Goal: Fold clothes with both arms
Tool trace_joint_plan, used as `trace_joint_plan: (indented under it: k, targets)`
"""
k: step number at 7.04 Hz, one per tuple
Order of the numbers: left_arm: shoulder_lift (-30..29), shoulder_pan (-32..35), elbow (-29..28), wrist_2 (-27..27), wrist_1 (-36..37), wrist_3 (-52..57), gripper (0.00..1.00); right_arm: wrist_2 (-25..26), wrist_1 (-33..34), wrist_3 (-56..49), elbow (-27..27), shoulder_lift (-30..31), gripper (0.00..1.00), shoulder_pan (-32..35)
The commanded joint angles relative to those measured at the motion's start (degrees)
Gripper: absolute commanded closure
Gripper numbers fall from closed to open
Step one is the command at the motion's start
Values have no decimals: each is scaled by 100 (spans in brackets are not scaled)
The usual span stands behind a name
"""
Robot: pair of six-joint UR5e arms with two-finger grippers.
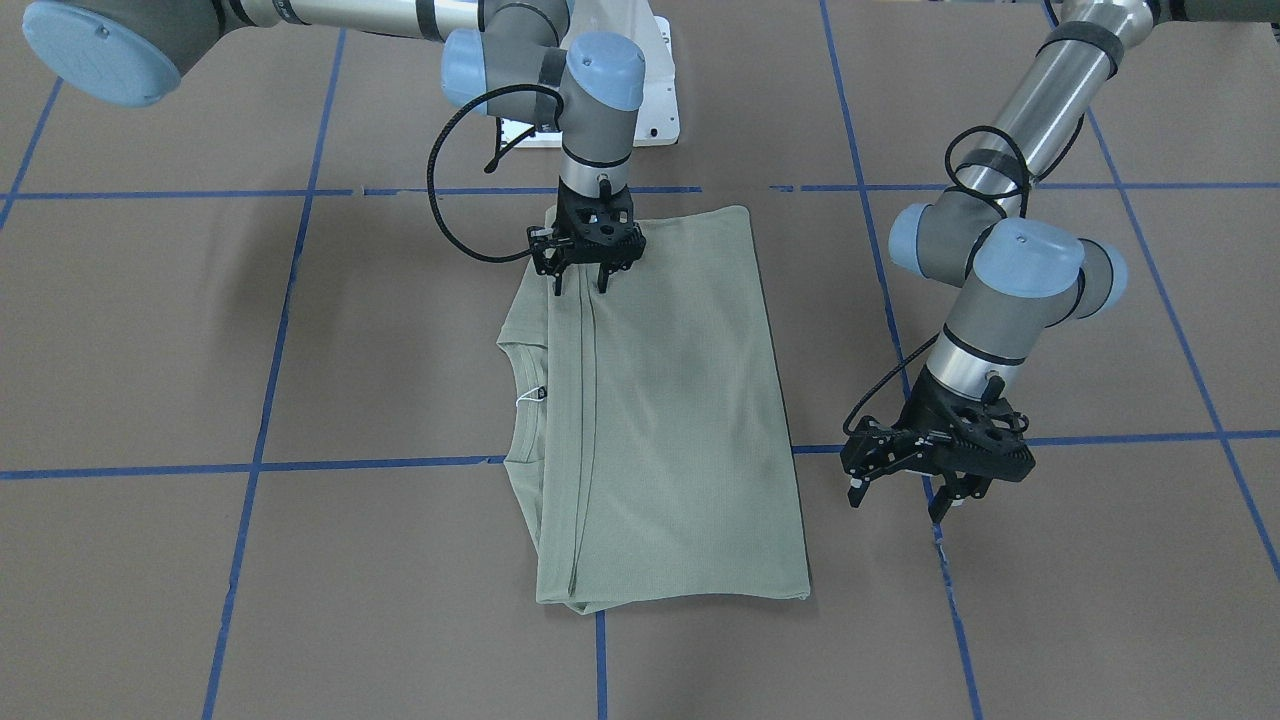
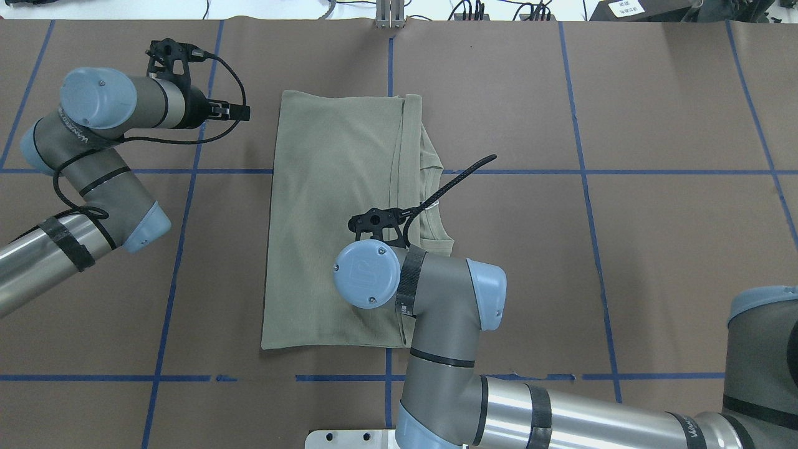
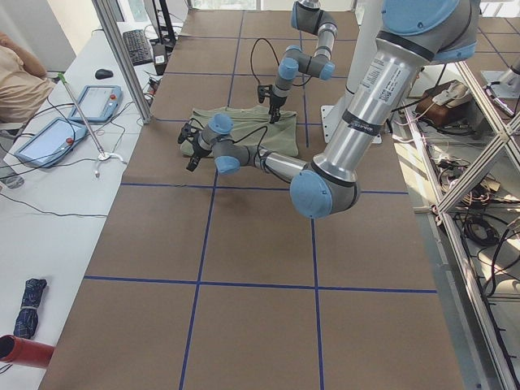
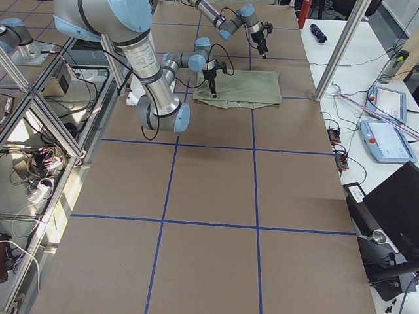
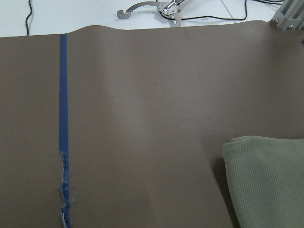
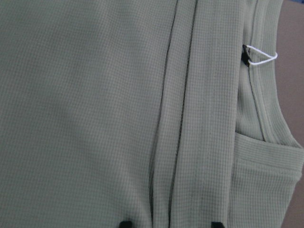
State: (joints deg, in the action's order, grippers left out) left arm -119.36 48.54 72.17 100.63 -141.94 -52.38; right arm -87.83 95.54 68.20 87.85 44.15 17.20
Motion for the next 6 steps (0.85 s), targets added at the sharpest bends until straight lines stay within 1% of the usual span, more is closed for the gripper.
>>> trace_joint_plan:
  k: [1, 6]
  targets:
    - [0, -2, -1, 0, 0, 0, 0, -6, 35, -44, 12, 41, 65, -6]
    - [9, -20, -19, -9, -79, -79, 0, -15, 114, -97, 92, 33, 65, 12]
